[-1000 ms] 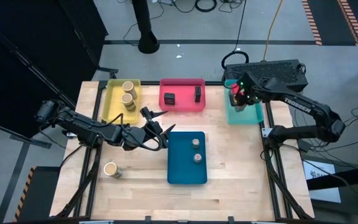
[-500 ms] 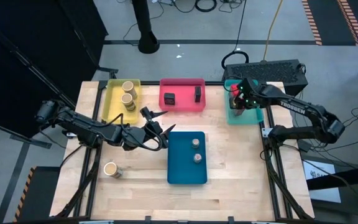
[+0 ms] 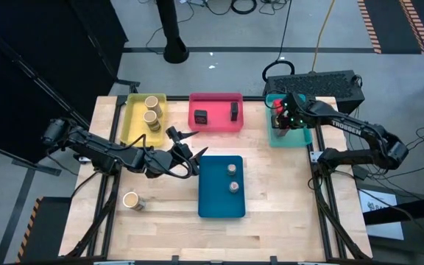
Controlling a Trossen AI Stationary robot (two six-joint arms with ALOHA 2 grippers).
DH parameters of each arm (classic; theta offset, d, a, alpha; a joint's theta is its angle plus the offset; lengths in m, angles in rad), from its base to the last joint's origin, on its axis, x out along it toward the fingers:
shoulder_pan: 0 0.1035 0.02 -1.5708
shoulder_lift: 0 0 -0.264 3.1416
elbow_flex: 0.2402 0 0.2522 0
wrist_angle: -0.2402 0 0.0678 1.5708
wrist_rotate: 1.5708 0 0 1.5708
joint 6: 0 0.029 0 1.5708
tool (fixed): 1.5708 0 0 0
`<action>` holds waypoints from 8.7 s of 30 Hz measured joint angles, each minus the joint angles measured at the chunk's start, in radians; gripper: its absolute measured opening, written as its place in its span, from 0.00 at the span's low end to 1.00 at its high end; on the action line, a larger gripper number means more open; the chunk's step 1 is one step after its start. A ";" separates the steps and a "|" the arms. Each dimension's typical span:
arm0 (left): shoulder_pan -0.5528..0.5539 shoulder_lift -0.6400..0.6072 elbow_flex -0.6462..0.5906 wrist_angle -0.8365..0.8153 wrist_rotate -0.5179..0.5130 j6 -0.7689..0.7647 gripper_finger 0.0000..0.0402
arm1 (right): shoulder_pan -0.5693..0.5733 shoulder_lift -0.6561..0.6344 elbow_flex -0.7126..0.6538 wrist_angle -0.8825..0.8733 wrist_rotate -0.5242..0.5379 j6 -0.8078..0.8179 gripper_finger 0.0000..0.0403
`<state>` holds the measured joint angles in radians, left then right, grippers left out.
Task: Sort spices by type
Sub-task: Put the red seasoning can into the green bin, then adjust the red seasoning can in the green bin, then put the gold seasoning bottle into the yellow bin
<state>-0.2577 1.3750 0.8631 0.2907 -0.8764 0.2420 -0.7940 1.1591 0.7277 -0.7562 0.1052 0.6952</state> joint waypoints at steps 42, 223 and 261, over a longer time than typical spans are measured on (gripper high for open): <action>0.000 0.000 0.000 -0.002 0.000 0.000 0.77 | 0.005 0.065 0.059 -0.217 0.206 -0.061 0.12; -0.570 -0.210 0.214 -1.600 0.761 -1.372 0.68 | 1.109 0.098 0.058 0.901 0.413 -0.472 0.00; -0.681 -0.143 0.215 -1.632 0.721 -1.441 0.96 | 1.110 0.098 0.058 0.899 0.414 -0.446 0.00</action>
<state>-0.9389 1.2324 1.0782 -1.3415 -0.1554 -1.1991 0.3157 1.2575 0.7856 0.1432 0.5190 0.2497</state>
